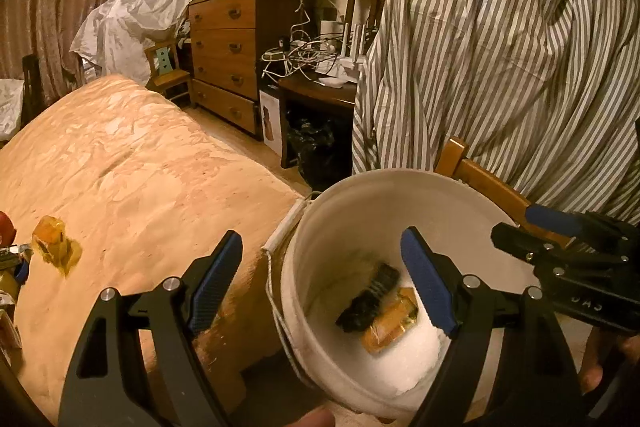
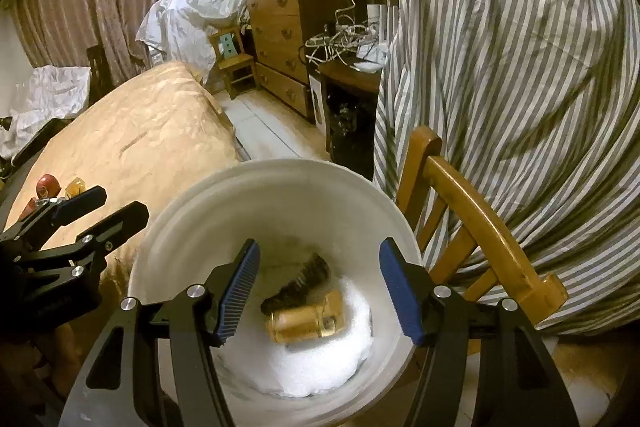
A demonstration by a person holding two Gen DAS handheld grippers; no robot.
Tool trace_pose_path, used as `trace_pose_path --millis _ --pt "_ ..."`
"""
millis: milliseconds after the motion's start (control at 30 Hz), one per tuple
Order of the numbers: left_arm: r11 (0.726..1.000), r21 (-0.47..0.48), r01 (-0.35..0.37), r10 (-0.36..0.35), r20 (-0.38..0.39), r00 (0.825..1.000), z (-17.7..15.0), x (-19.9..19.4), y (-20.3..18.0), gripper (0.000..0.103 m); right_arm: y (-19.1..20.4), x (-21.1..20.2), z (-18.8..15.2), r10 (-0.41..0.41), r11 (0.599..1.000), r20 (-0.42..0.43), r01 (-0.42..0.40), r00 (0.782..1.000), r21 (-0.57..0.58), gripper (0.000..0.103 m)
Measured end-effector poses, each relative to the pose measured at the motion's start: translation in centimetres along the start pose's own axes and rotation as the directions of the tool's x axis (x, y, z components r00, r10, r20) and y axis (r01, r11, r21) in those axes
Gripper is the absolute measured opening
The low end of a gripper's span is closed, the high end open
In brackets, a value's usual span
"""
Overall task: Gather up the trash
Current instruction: 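Open both grippers over the white bucket, dropping the pack and cloth inside, then move both grippers back over the bed toward the remaining trash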
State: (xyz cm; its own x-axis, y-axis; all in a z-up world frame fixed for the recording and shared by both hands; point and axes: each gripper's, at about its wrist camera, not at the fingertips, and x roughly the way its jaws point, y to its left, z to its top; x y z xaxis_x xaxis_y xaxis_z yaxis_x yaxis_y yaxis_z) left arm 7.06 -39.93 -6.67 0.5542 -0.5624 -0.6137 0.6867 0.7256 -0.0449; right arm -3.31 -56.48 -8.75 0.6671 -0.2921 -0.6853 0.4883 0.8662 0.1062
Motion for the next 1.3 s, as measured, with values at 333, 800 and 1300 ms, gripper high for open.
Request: trace_pose_path --millis 333,800,1300 --pt "0.998 -0.014 -0.065 0.065 0.035 0.997 -1.3 -3.4 3.7 0.078 6.0 -5.3 -0.8 0.076 0.995 0.153 -0.066 0.985 -0.068 0.071" --pt "0.930 -0.174 -0.323 0.329 0.009 0.944 -6.8 -10.0 18.4 0.078 18.5 -7.1 -2.7 0.274 0.946 0.146 -0.240 0.951 -0.216 0.080" --pt "0.542 -0.507 -0.671 0.657 -0.241 0.714 -18.9 -21.6 42.9 0.078 32.9 -1.3 -7.1 0.472 0.823 -0.131 -0.489 0.872 -0.290 0.085"
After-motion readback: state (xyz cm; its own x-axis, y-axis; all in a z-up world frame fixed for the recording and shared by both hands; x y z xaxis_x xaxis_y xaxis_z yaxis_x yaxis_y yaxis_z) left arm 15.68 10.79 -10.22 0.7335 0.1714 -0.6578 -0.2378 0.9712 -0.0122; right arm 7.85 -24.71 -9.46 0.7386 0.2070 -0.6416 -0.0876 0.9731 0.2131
